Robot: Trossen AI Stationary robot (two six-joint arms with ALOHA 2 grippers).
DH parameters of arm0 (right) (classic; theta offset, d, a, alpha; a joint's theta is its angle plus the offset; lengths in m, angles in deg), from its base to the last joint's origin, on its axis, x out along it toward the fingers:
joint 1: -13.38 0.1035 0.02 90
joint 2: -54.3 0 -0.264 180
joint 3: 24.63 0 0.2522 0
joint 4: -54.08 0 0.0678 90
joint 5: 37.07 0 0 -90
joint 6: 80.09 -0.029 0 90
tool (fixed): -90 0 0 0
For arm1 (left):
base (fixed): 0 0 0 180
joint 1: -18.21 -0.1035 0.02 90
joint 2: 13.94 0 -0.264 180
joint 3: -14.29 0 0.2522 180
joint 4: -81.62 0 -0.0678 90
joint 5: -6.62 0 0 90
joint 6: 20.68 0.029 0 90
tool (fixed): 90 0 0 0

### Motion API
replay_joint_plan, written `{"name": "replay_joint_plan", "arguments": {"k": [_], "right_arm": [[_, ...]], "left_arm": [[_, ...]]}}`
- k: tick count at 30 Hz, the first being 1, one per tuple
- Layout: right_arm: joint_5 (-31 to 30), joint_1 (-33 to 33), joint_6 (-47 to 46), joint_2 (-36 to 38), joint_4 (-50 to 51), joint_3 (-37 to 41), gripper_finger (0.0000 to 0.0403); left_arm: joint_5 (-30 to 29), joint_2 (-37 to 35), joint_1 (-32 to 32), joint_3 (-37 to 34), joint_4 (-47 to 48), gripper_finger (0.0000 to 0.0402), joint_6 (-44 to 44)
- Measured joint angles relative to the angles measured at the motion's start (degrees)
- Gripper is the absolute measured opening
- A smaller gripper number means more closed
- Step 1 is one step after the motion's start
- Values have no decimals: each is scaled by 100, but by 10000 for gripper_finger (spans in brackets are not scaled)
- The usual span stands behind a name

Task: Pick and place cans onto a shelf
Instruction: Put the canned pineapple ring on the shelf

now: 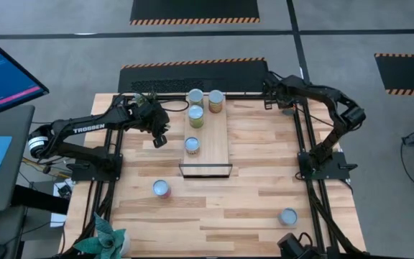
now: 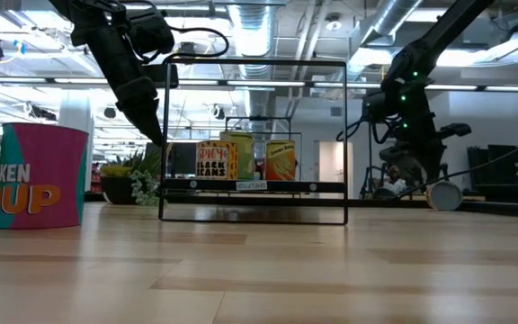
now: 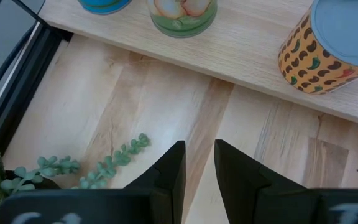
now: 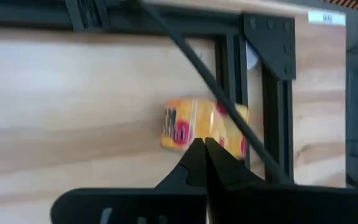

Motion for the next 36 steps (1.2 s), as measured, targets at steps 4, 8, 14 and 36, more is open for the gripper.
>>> {"name": "replay_joint_plan", "arguments": {"k": [4, 8, 14, 36], "right_arm": [[147, 236, -220, 0, 537, 0, 9], [498, 835, -71, 58, 754, 4, 11], [216, 2205, -360, 819, 863, 4, 24], [-926, 3973, -4857, 1032, 2108, 2171, 25]], "left_arm": [[-4, 0, 0, 0, -2, 73, 24], [-7, 0, 0, 0, -4, 73, 65], [-4, 0, 0, 0, -4, 73, 63], [-14, 0, 0, 0, -540, 73, 125]]}}
